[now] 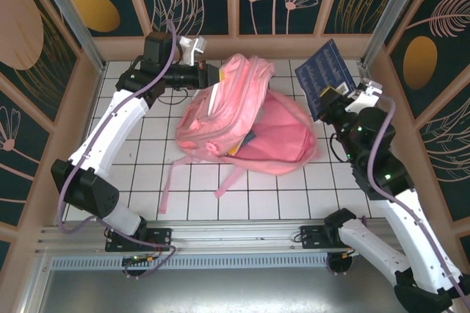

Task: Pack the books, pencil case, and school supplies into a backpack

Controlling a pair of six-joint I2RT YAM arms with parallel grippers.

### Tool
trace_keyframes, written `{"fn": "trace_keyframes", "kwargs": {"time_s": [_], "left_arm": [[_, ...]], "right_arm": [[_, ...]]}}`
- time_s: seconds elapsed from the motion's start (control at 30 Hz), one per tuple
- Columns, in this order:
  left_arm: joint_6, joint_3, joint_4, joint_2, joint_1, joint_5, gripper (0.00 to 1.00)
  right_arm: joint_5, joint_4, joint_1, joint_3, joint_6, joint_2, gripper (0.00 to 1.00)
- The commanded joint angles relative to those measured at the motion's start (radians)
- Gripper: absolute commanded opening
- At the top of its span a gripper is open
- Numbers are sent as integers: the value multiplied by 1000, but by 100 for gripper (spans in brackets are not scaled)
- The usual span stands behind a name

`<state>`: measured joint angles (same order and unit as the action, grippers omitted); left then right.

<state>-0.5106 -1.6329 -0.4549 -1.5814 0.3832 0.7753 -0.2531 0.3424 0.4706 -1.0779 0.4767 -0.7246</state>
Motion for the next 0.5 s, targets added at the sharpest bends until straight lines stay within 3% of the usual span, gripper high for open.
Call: {"fn": "trace_keyframes", "kwargs": {"time_s": [0.0,0.2,0.47], "left_arm": [[-130,21,404,15,-7,281,0],[-212,-5,513,-28,-7,346,0],[-227,20,536,-20,-7,349,0]], "right_arm": [[192,141,-6,-75,-10,0,0],[373,241,-8,-42,81,21,0],[370,393,-8,-37,139,24,0]]}}
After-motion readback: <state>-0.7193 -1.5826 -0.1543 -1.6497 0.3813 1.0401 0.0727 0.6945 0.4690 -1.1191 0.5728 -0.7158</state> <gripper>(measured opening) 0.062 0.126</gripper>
